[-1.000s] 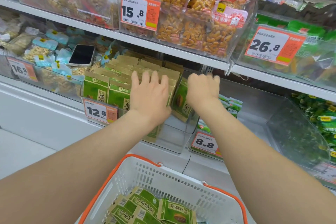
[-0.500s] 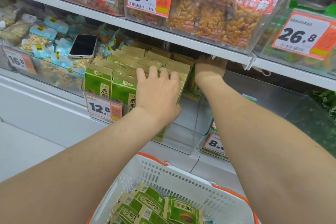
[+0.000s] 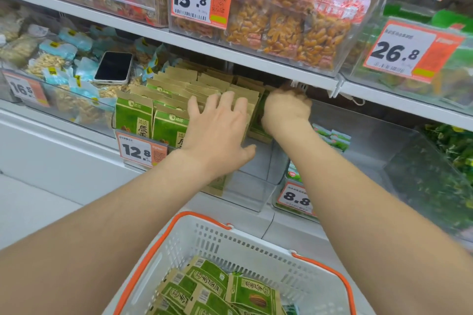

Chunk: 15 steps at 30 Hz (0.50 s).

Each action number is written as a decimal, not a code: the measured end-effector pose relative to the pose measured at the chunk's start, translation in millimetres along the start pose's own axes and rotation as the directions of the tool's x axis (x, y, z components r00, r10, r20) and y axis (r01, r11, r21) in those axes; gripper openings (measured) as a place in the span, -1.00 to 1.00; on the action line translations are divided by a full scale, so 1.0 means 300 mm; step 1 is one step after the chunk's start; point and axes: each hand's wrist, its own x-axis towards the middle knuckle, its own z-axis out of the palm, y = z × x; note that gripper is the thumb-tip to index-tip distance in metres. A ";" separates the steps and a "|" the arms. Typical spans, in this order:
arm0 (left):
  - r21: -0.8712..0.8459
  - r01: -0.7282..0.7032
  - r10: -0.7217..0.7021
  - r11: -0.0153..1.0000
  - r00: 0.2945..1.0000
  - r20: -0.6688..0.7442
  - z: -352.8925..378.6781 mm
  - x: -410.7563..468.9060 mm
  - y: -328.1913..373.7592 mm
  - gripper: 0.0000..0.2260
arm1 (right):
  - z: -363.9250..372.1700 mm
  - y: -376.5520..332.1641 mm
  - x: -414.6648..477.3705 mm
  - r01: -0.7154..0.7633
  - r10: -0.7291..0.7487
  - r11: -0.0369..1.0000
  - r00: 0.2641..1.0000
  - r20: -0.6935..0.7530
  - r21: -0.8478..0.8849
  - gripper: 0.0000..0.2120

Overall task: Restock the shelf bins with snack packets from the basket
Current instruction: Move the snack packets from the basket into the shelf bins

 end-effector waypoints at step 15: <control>0.109 -0.037 -0.015 0.993 0.900 0.435 0.018 -0.306 0.111 -0.90 | 0.276 0.164 -0.667 0.724 -0.445 0.600 0.655 -0.611 0.339 -0.91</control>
